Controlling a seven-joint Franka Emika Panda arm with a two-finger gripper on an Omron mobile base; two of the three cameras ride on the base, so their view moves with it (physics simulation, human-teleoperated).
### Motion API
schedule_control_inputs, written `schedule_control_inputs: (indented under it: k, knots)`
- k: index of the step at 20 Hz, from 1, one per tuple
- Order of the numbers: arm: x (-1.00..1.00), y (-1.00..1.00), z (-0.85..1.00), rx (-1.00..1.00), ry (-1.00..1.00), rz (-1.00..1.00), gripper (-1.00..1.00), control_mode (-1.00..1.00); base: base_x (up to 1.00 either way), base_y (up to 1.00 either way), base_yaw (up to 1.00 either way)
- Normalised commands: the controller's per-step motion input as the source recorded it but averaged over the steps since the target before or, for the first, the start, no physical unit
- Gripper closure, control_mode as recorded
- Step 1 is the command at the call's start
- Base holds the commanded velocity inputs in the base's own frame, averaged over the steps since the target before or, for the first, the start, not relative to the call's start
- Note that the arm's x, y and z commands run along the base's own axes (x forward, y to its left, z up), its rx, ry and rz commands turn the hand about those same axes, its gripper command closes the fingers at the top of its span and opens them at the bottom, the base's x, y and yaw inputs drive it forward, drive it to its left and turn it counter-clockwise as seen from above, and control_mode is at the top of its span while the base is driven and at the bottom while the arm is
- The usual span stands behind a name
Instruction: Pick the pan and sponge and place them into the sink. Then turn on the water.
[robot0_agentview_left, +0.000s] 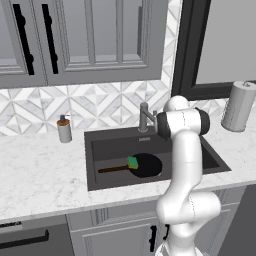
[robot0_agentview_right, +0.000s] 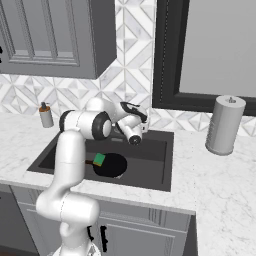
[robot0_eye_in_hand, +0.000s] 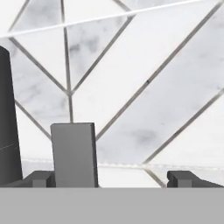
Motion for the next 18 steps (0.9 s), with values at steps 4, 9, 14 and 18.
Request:
schedule_control_inputs:
  k: [4, 9, 14, 18]
  knots:
    - [0.0, -0.21, 0.0, 0.0, 0.0, 0.0, -1.0, -1.0, 0.0, 0.0, 0.0]
    - [0.0, -0.21, 0.0, 0.0, 0.0, 0.0, -1.0, -1.0, 0.0, 0.0, 0.0]
    - [0.0, -0.61, 0.0, 0.01, 0.0, 0.0, -1.0, -1.0, 0.0, 0.0, 0.0]
    - [0.02, -0.88, 0.0, 0.06, 0.0, 0.0, -1.0, -1.0, 0.0, 0.0, 0.0]
